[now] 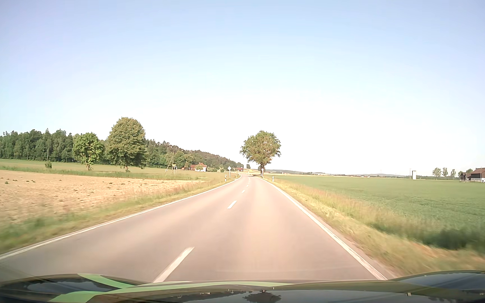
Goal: Follow the waypoints while adhering to traffic rules and regulations
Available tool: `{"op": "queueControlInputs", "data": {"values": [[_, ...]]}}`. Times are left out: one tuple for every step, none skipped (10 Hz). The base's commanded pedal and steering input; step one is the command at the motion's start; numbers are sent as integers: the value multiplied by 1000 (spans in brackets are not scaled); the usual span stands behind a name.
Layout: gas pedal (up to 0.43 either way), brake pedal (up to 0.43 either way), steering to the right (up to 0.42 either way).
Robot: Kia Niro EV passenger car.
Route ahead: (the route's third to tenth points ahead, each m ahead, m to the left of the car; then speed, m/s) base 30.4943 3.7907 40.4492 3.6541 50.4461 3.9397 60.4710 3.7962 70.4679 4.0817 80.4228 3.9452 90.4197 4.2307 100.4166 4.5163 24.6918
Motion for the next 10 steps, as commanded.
{"op": "queueControlInputs", "data": {"values": [[228,0,-2],[197,0,-2],[150,0,-2],[150,0,-2],[150,0,-2],[157,0,-2],[169,0,-2],[197,0,-2],[209,0,-2],[220,0,-3]]}}
